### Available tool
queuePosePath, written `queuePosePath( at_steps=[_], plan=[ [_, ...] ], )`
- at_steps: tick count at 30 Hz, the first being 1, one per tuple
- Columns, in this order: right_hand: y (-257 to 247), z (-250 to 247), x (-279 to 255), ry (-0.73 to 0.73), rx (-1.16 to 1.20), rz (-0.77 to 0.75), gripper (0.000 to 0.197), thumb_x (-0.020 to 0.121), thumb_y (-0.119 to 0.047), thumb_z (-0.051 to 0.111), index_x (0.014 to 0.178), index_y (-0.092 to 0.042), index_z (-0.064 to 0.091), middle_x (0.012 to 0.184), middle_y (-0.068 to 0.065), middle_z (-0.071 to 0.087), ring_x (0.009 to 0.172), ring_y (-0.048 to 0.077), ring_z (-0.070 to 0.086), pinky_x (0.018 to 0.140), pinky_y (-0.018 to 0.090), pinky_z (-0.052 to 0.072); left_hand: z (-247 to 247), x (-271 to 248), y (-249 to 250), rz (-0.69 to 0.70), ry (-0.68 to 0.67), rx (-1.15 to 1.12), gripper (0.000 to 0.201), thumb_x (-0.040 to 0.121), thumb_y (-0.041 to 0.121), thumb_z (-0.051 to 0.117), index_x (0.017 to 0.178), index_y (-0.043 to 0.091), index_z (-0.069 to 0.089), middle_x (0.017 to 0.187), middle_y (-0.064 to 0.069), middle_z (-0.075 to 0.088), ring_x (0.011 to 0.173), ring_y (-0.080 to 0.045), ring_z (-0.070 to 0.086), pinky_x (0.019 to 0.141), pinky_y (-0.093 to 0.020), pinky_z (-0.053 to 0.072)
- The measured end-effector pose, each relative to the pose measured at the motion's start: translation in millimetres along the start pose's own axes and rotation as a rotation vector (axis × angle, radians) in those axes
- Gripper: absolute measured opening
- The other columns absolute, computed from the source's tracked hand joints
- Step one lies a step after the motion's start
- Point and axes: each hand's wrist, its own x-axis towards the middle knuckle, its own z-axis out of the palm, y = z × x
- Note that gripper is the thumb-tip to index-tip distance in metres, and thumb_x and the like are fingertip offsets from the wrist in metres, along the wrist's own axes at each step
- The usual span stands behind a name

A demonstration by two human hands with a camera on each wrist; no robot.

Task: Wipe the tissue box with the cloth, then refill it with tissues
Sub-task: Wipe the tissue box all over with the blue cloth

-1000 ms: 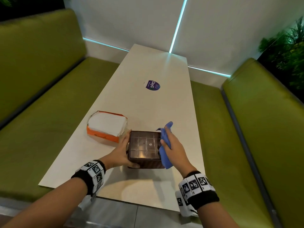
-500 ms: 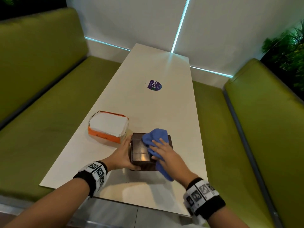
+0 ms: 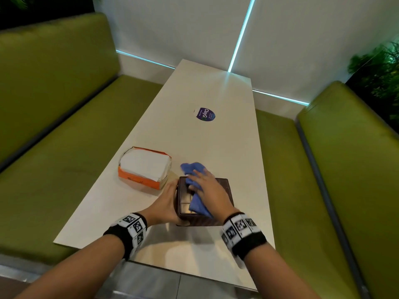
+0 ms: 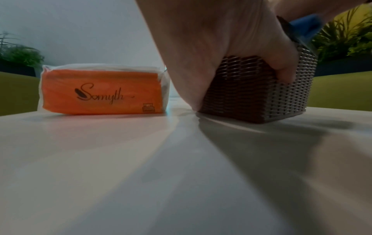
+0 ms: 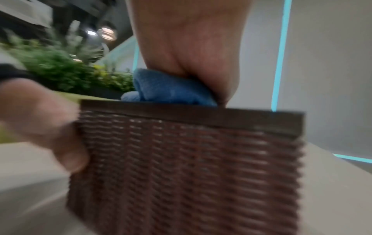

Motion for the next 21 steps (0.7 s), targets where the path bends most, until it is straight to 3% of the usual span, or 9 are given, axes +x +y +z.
queuePosePath(
  at_steps=[3,7,9,10,12,14,16,18,21],
  plan=[
    [-16,6,10,0.06,-0.028,0.169,0.04,0.102,-0.019,0.04,0.142,-0.015,0.043,0.153,0.008,0.035,0.146,0.027,0.019,0.119,0.044,0.02,2,-1,-3,-0.06,-0.013,-0.005,0.114,0.044,0.041,0.093,0.137,0.021,0.031,0.137,-0.001,0.038,0.129,-0.016,0.04,0.108,-0.03,0.037],
    [-48,33,-19,0.041,-0.113,0.014,0.05,0.102,-0.038,0.032,0.146,-0.016,0.038,0.158,0.006,0.028,0.149,0.029,0.012,0.122,0.047,0.013,1,-6,0,-0.094,-0.09,-0.028,0.078,0.061,0.032,0.08,0.127,0.008,0.044,0.137,-0.012,0.039,0.127,-0.005,0.04,0.112,-0.029,0.034],
    [-40,33,-34,0.048,-0.125,-0.091,0.052,0.098,-0.044,0.029,0.14,-0.02,0.048,0.153,0.003,0.038,0.147,0.026,0.021,0.12,0.044,0.02,0,-5,7,-0.118,-0.1,-0.026,0.053,0.069,0.022,0.069,0.115,0.017,0.044,0.121,-0.013,0.052,0.105,0.004,0.048,0.098,-0.029,0.04],
    [-27,31,-40,0.063,-0.168,-0.106,0.052,0.096,-0.043,0.028,0.136,-0.021,0.053,0.15,0.002,0.044,0.145,0.025,0.028,0.119,0.042,0.025,2,-4,5,-0.111,-0.077,-0.029,0.057,0.065,0.022,0.073,0.114,0.019,0.045,0.119,-0.009,0.053,0.101,0.002,0.05,0.095,-0.031,0.042],
    [8,18,-48,0.136,-0.187,0.003,0.052,0.094,-0.041,0.027,0.132,-0.023,0.058,0.145,0.002,0.05,0.141,0.023,0.037,0.116,0.038,0.03,2,-4,2,-0.126,-0.019,-0.102,0.105,0.047,0.026,0.092,0.134,0.016,0.035,0.134,-0.005,0.044,0.121,-0.006,0.048,0.104,-0.031,0.042],
    [29,9,-56,0.206,-0.149,0.166,0.06,0.091,-0.048,0.025,0.139,-0.021,0.049,0.152,0.005,0.039,0.145,0.023,0.028,0.12,0.037,0.02,2,-4,-4,-0.121,-0.023,-0.121,0.129,0.04,0.033,0.097,0.145,0.02,0.023,0.141,0.0,0.035,0.131,-0.012,0.042,0.109,-0.03,0.038],
    [17,18,-56,0.229,-0.155,0.291,0.053,0.092,-0.044,0.04,0.137,-0.019,0.052,0.151,0.007,0.042,0.143,0.026,0.031,0.12,0.04,0.018,4,-3,-7,-0.131,-0.035,-0.104,0.13,0.041,0.034,0.096,0.146,0.02,0.02,0.141,-0.001,0.033,0.132,-0.012,0.041,0.11,-0.028,0.036],
    [-15,34,-46,0.275,-0.176,0.207,0.04,0.084,-0.034,0.067,0.121,-0.017,0.067,0.136,0.006,0.059,0.132,0.028,0.049,0.115,0.045,0.024,5,-1,-7,-0.089,-0.007,-0.053,0.117,0.049,0.03,0.091,0.144,0.021,0.022,0.14,-0.006,0.035,0.133,-0.014,0.04,0.111,-0.018,0.03],
    [-46,51,-27,0.176,-0.134,0.003,0.049,0.096,-0.043,0.036,0.132,-0.017,0.058,0.148,0.003,0.046,0.144,0.026,0.03,0.12,0.041,0.021,5,-1,-5,-0.008,0.0,0.008,0.088,0.071,0.028,0.07,0.139,0.041,0.016,0.135,-0.005,0.04,0.137,-0.007,0.035,0.111,-0.007,0.022]
  ],
)
